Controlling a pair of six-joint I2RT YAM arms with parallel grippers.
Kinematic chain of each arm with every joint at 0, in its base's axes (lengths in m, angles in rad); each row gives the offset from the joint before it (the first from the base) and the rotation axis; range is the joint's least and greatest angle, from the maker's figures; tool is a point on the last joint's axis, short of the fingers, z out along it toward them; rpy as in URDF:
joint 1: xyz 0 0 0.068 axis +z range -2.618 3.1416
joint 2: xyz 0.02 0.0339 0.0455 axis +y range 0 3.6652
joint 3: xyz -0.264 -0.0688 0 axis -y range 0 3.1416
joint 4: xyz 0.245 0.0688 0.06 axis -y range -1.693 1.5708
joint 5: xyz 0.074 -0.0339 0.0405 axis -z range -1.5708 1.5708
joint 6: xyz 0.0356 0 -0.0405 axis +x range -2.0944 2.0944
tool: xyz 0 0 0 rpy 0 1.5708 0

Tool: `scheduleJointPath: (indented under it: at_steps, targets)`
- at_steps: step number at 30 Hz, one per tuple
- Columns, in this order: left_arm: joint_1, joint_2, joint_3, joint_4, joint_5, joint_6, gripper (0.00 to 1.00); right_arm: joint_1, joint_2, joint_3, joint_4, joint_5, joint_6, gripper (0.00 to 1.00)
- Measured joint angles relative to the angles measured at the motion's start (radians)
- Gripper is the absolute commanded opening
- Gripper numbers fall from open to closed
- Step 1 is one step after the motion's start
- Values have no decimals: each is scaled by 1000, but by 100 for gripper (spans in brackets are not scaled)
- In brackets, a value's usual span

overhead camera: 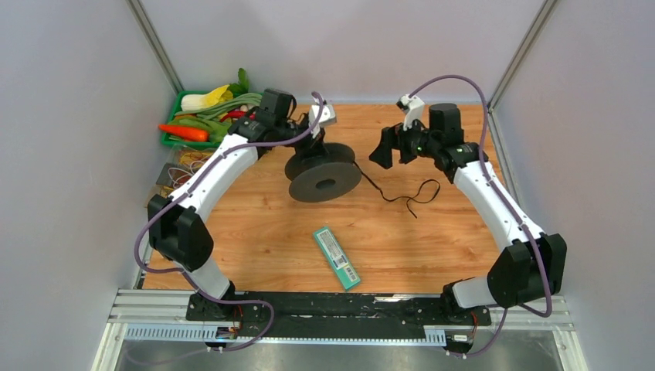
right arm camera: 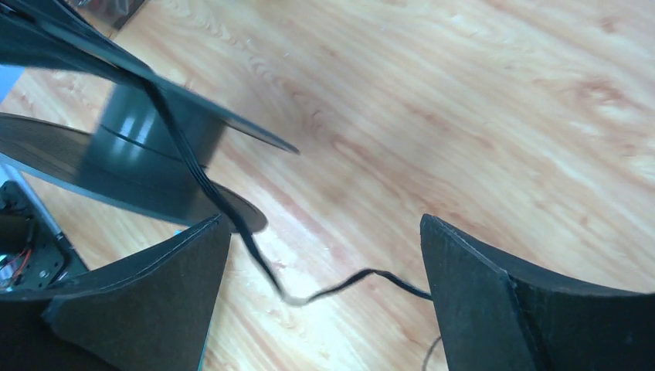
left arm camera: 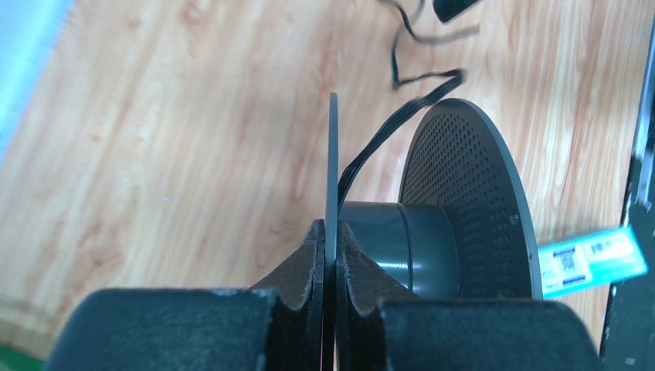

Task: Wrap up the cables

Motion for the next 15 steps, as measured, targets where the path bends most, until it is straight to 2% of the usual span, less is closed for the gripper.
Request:
scheduleJointPath:
  at_steps: [7, 9, 15]
  targets:
    - [32, -39, 259, -1, -2, -247, 0, -134, -51, -1, 11, -38, -71, 100]
    - [41, -66, 296, 3, -1, -294, 0, -159, -57, 2, 9, -45, -88, 100]
    - [66, -139, 386, 115, 0, -573, 0, -193, -100, 11, 13, -66, -115, 100]
